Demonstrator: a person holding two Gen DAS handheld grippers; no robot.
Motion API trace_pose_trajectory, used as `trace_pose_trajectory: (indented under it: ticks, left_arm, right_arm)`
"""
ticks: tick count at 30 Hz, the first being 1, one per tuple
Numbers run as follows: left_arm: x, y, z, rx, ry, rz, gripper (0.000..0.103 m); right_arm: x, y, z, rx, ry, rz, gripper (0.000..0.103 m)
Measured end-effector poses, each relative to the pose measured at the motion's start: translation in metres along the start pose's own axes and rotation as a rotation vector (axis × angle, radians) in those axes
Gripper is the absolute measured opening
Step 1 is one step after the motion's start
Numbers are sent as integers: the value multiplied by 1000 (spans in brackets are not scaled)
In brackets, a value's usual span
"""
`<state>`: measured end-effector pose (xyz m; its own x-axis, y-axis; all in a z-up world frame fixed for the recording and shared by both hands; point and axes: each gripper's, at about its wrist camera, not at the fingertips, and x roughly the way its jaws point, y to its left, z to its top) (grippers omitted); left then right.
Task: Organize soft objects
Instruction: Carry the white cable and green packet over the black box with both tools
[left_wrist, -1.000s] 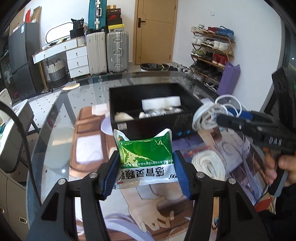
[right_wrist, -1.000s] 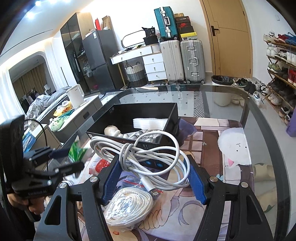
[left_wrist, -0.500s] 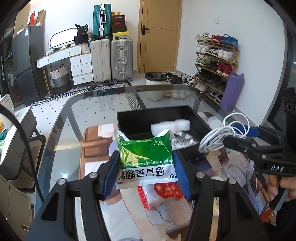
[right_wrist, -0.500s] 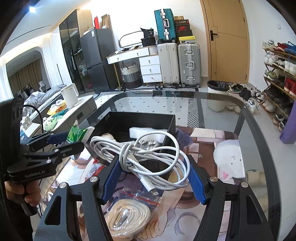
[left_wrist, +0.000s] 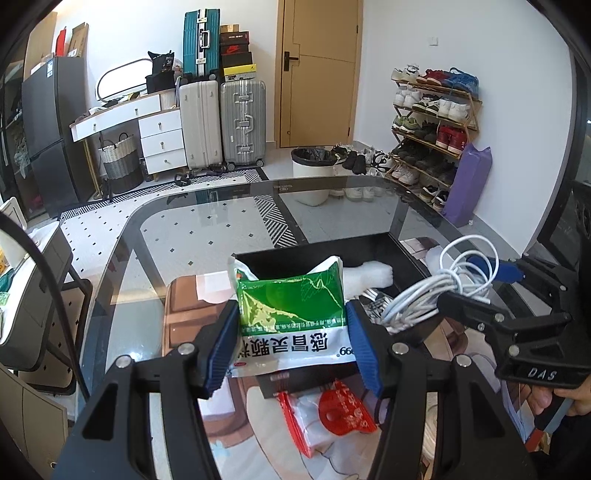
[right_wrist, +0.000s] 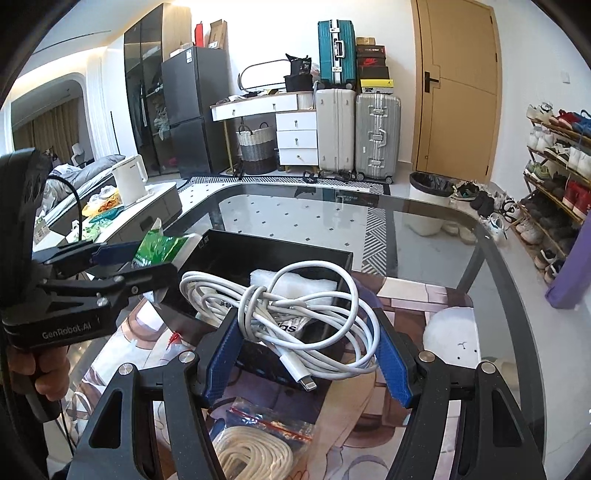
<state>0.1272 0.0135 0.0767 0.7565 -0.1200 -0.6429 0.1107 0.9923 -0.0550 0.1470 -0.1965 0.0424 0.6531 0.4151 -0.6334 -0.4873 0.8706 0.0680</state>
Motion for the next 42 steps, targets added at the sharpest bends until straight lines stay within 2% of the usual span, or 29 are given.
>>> trace_pose_trajectory:
  ticks: [11, 28, 42]
  left_arm:
    - [15, 7, 14, -3, 11, -13, 57]
    - [34, 3, 22, 29, 37, -40, 57]
    - [54, 4, 20, 11, 70, -54, 58]
  right_arm:
    - [22, 11, 13, -69, 21, -10, 69]
    - [49, 26, 13, -165, 56, 14, 69]
    - [62, 26, 16, -171, 64, 30, 69]
